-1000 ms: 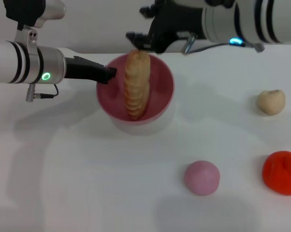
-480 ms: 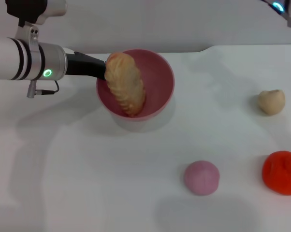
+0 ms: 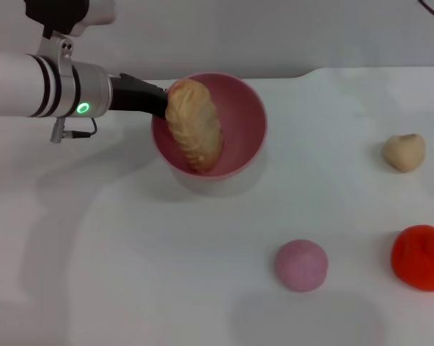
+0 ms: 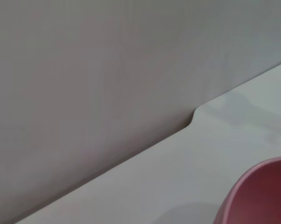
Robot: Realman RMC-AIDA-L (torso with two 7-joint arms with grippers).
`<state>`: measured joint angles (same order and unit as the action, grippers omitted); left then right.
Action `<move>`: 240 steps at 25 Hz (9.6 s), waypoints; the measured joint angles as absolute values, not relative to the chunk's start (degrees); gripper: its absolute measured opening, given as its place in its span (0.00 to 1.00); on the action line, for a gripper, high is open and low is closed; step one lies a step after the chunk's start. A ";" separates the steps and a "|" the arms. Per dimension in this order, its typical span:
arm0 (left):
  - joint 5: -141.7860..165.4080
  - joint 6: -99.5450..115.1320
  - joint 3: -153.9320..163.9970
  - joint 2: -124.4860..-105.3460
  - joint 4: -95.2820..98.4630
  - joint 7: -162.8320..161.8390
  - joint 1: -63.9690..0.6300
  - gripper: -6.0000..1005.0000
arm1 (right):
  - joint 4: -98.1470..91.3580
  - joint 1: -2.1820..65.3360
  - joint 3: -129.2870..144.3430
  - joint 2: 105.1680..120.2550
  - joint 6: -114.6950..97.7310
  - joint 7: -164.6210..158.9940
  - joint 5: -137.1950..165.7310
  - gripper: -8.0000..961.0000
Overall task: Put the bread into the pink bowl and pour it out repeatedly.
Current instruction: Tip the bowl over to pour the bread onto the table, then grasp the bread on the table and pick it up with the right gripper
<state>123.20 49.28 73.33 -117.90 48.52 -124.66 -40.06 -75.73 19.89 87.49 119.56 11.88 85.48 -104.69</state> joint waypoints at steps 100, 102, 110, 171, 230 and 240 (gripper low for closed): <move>112.21 41.40 71.74 -116.59 48.95 -121.05 -44.03 0.05 | -33.77 29.79 68.56 118.93 35.76 152.25 -150.03 0.59; 113.65 45.92 66.83 -115.70 48.76 -121.43 -44.03 0.05 | -33.42 30.61 68.55 118.87 34.24 151.66 -150.02 0.59; 114.89 55.04 59.28 -113.02 48.83 -124.16 -40.83 0.05 | -33.46 35.92 70.66 117.98 19.02 137.41 -145.74 0.59; 115.58 52.60 60.07 -114.12 48.55 -118.26 -37.28 0.05 | -45.20 59.38 93.14 119.42 79.50 43.29 -57.77 0.75; 115.57 52.93 63.80 -116.35 49.39 -116.04 -38.15 0.05 | -35.59 59.24 101.75 119.44 70.30 38.94 -60.86 0.75; 115.57 53.10 63.79 -116.34 49.39 -115.51 -38.15 0.05 | -35.59 59.56 101.84 119.47 69.15 37.42 -60.29 0.70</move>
